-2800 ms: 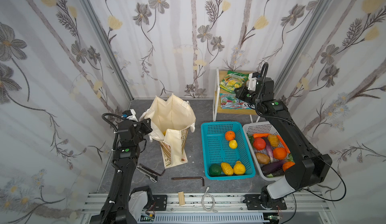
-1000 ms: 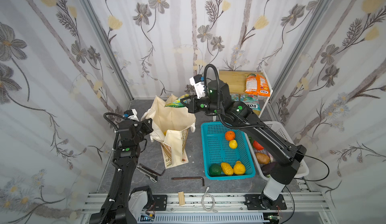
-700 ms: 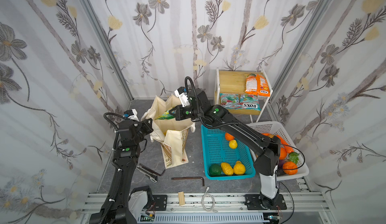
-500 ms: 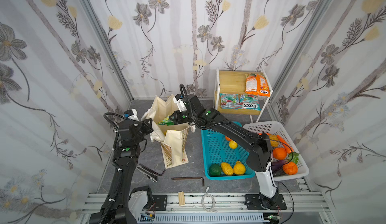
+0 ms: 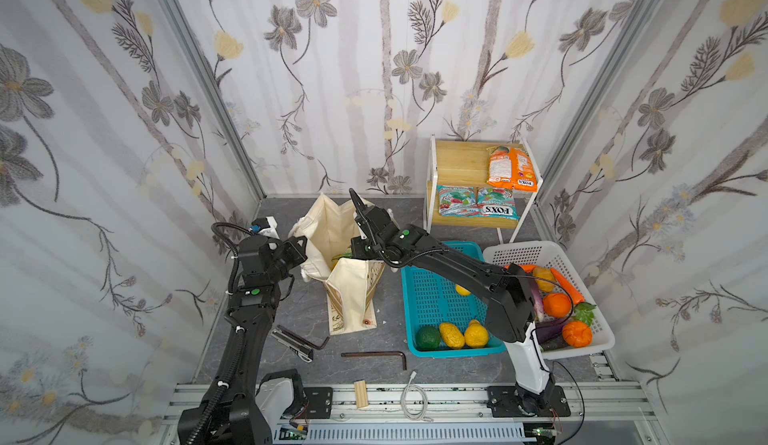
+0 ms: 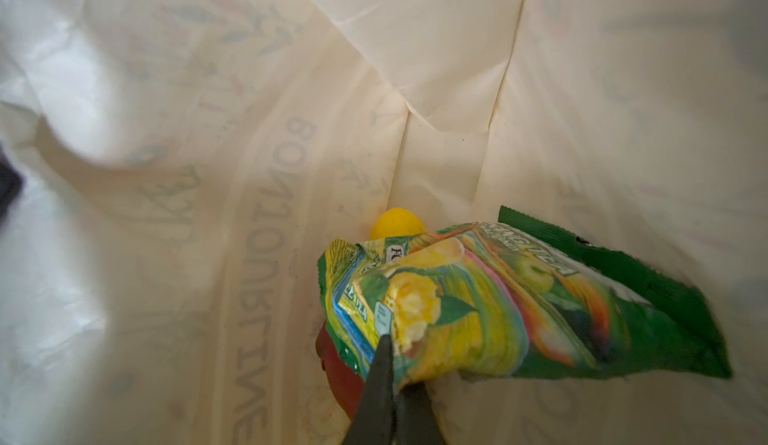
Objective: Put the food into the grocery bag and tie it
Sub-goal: 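Open the right gripper to drop the candy bag inside the tote, then raise the right gripper out of the tote and move to the shelf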
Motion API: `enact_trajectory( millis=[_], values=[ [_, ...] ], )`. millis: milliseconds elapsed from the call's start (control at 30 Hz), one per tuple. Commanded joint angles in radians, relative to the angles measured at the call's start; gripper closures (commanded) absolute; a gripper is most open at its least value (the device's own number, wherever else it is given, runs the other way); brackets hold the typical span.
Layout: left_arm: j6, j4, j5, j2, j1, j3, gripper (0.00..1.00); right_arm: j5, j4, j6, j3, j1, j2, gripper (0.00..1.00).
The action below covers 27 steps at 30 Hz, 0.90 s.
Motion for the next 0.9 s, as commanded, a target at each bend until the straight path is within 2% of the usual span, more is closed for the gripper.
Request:
enact_trajectory(
  millis=[0,167,200,300,400,500,633,767,867],
  values=[
    [0.004,-0.006,0.040,0.028,-0.012,0.008,1.00,0.100,0.009,0.002,-0.039,0.007,-0.029,1.00],
    [0.010,-0.006,0.031,0.045,-0.034,0.007,1.00,0.106,0.014,0.016,-0.027,-0.015,0.007,0.98],
    [0.012,-0.006,0.025,0.043,-0.036,0.006,1.00,0.088,0.018,0.017,-0.023,-0.020,0.014,0.94],
    [0.013,-0.008,0.010,0.043,-0.035,0.002,1.00,0.043,0.028,0.019,-0.008,-0.030,0.031,0.75],
    [0.012,-0.008,0.007,0.048,-0.037,0.002,1.00,0.037,0.031,0.017,0.006,-0.033,0.036,0.70],
    [0.009,-0.008,0.006,0.048,-0.037,0.001,1.00,0.037,0.028,0.012,0.011,-0.033,0.020,0.58],
    [0.008,-0.008,0.005,0.045,-0.037,0.002,1.00,0.085,0.022,-0.005,0.009,-0.024,-0.038,0.27],
    [0.006,-0.008,0.006,0.040,-0.039,0.002,1.00,0.142,0.002,-0.017,0.006,-0.019,-0.113,0.16],
    [0.007,-0.008,0.004,0.036,-0.039,0.002,1.00,0.160,0.000,-0.018,-0.006,-0.019,-0.187,0.14]
  ],
)
